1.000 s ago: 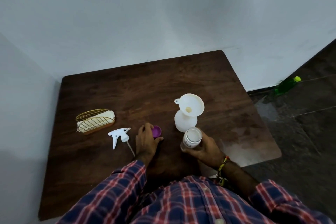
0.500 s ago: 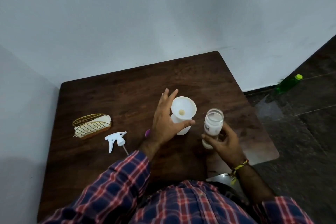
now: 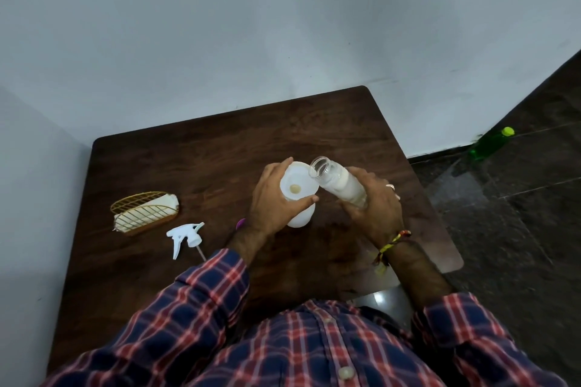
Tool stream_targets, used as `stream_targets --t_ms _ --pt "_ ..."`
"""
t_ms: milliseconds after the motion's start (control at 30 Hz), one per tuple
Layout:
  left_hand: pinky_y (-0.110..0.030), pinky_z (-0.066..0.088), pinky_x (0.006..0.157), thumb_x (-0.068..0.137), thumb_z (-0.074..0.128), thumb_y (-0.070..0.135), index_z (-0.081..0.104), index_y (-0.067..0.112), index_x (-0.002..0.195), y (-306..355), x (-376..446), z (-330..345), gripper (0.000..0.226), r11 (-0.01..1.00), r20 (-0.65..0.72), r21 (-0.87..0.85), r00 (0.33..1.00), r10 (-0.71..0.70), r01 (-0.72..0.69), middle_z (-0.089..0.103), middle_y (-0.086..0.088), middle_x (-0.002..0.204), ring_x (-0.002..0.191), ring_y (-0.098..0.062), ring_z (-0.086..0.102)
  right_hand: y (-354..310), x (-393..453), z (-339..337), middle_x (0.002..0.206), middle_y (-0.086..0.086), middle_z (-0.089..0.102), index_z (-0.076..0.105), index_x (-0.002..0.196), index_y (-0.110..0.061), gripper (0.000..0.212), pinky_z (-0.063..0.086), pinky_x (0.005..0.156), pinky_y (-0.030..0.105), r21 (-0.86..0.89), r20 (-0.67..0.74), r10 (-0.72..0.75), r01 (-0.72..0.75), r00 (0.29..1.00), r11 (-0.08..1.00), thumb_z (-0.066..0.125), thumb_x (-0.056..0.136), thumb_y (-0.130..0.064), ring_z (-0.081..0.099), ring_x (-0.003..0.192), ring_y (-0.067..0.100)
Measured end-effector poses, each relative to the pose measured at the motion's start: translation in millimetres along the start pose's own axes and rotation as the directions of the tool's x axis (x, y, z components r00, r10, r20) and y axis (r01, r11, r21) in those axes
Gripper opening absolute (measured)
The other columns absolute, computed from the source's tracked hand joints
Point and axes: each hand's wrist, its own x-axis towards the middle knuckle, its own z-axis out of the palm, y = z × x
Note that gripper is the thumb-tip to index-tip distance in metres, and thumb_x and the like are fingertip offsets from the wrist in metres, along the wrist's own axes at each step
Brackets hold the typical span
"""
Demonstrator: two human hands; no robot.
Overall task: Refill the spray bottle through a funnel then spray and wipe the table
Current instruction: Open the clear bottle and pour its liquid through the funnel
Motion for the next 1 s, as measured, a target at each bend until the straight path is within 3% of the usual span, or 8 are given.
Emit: stream_targets --t_ms 100,267,533,1000 --pt "-0.036 0.05 0.097 0.061 0.084 0.056 0.048 0.021 0.139 1 1 0 0.092 1.0 -0.005 -0.002 1.0 -0.013 0.013 0.051 0.002 0.132 0.116 -0.013 0.052 1 5 1 0.111 -0.002 0.065 0.054 0.127 -0.033 0.056 0.054 0.079 0.043 -0.105 0.023 -0.023 0.025 0.999 0.994 0.066 0.073 -0.043 0.064 0.096 0.027" --pt "-0.033 0.048 0.098 0.063 0.085 0.051 0.047 0.018 0.14 5 -3 -3 0.092 0.999 -0.003 -0.033 1.0 -0.019 0.019 0.051 0.0 0.135 0.119 -0.015 0.051 3 6 -4 0.113 0.0 0.064 0.054 0.13 -0.033 0.064 0.054 0.081 0.047 -0.252 0.035 -0.045 0.053 0.998 0.966 0.074 0.07 -0.028 0.06 0.101 0.032" --pt "-0.037 0.046 0.103 0.066 0.086 0.043 0.044 0.017 0.142 9 -5 -1 0.091 0.997 0.0 -0.07 0.999 -0.046 0.045 0.047 -0.001 0.14 0.124 -0.016 0.048 4 15 -18 0.111 -0.001 0.064 0.056 0.131 -0.034 0.066 0.05 0.076 0.042 -0.447 0.077 -0.081 0.107 0.994 0.888 0.078 0.069 -0.03 0.059 0.103 0.031" --pt "-0.036 0.045 0.103 0.072 0.079 0.05 0.035 0.022 0.149 5 -6 0 0.093 1.0 0.06 0.013 0.998 -0.018 0.018 0.039 0.0 0.145 0.128 -0.017 0.043 -1 25 -23 0.113 0.002 0.061 0.053 0.132 -0.031 0.068 0.053 0.075 0.045 -0.517 0.138 -0.116 0.171 0.984 0.839 0.077 0.069 -0.023 0.055 0.107 0.033"
